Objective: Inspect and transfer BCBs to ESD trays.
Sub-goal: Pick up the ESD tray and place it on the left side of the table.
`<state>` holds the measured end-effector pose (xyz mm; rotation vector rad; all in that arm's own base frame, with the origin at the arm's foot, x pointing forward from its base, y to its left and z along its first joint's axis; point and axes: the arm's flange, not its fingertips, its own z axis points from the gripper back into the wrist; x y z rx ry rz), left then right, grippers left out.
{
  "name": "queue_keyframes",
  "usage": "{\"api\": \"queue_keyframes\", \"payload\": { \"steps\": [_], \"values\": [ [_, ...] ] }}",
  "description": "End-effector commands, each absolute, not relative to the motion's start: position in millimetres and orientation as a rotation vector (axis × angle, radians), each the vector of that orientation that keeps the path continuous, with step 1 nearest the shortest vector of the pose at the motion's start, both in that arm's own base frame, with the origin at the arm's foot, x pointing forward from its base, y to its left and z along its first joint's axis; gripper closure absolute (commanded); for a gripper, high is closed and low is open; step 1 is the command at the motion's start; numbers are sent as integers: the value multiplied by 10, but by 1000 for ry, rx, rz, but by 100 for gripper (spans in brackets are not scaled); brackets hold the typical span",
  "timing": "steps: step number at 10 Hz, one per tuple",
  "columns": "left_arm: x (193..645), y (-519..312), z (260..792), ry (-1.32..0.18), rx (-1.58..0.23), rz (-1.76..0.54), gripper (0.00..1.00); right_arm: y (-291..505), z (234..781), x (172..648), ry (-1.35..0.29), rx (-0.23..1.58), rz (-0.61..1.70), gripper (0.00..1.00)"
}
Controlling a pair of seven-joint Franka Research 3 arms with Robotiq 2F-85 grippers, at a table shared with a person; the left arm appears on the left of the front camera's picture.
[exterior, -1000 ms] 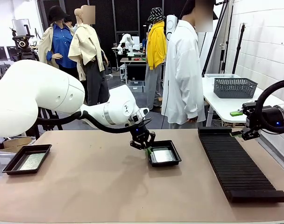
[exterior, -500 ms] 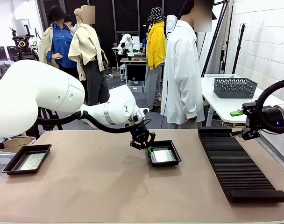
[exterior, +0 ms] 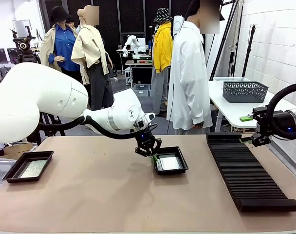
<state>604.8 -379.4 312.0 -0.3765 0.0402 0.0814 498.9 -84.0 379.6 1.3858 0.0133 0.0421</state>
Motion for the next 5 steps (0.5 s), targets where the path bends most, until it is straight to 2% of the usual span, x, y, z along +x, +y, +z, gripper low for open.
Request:
{"api": "queue_keyframes", "payload": {
  "steps": [1, 5],
  "values": [
    [5944, -3547, 3191, 51, -386, 53, 100, -831, 3800, 4981, 7, 1380, 39, 0],
    [5826, -3147, 3258, -6, -327, 27, 100, -831, 3800, 4981, 7, 1380, 39, 0]
  ]
}}
